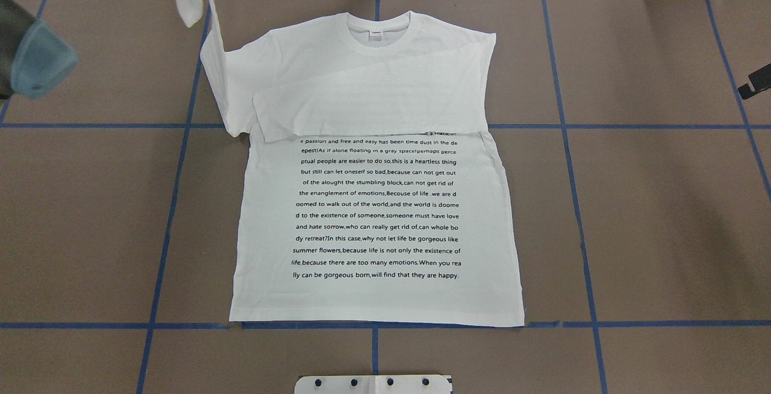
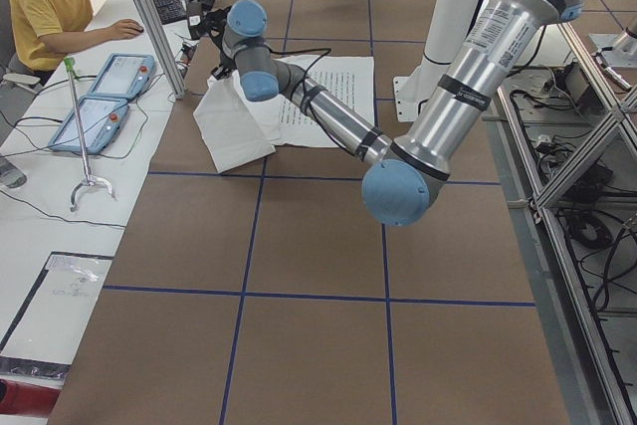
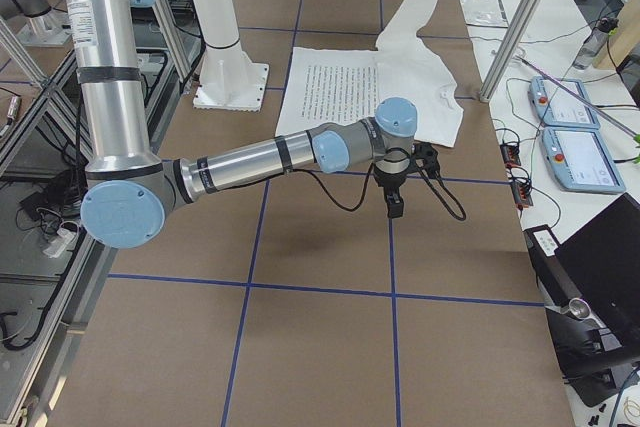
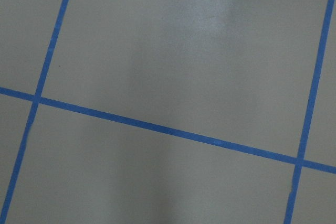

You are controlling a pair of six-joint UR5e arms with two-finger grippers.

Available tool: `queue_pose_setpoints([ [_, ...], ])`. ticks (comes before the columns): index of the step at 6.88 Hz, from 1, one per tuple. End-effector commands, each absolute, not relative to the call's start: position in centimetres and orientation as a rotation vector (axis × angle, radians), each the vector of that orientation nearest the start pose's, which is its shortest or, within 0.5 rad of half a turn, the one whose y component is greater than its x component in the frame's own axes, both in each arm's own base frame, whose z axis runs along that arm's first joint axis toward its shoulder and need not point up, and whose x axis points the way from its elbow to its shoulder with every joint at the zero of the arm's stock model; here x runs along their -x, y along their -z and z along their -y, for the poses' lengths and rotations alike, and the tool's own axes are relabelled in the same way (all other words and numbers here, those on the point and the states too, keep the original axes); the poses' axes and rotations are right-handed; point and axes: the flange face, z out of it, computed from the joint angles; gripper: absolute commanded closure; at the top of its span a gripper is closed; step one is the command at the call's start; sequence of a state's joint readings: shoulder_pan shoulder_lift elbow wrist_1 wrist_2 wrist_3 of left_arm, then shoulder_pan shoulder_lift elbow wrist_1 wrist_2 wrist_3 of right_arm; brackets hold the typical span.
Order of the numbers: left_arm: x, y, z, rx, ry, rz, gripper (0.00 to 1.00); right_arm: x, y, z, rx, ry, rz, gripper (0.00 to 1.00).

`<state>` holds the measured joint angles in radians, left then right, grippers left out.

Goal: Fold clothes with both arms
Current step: 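Grasp the sleeve with the left gripper and fold it across the body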

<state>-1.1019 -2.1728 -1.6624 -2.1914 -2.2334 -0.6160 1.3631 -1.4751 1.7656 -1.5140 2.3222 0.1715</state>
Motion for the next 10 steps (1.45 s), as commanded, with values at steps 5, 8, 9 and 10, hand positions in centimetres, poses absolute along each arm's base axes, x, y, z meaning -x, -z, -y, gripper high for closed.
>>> queue_pose_setpoints([
  [5,-55.3,-6.4,53.7,-0.722,-0.234,-1.144,1.0,3.7,-51.2,53.7,-0.181,0.14,0.789,0.0],
  [8,-62.3,-7.9,48.7,-0.7,-0.237,-1.241,0.0,3.7,-51.3,53.7,-0.178,0.136,0.789,0.0],
  [9,-62.0,-7.2,48.8,-0.71,-0.219,-1.222,0.0,3.7,-50.9,53.8,-0.188,0.142,0.79,0.0],
  [10,-61.9,-7.4,49.0,-0.686,-0.247,-1.153,0.0,3.8,-49.8,54.0,-0.209,0.15,0.794,0.0],
])
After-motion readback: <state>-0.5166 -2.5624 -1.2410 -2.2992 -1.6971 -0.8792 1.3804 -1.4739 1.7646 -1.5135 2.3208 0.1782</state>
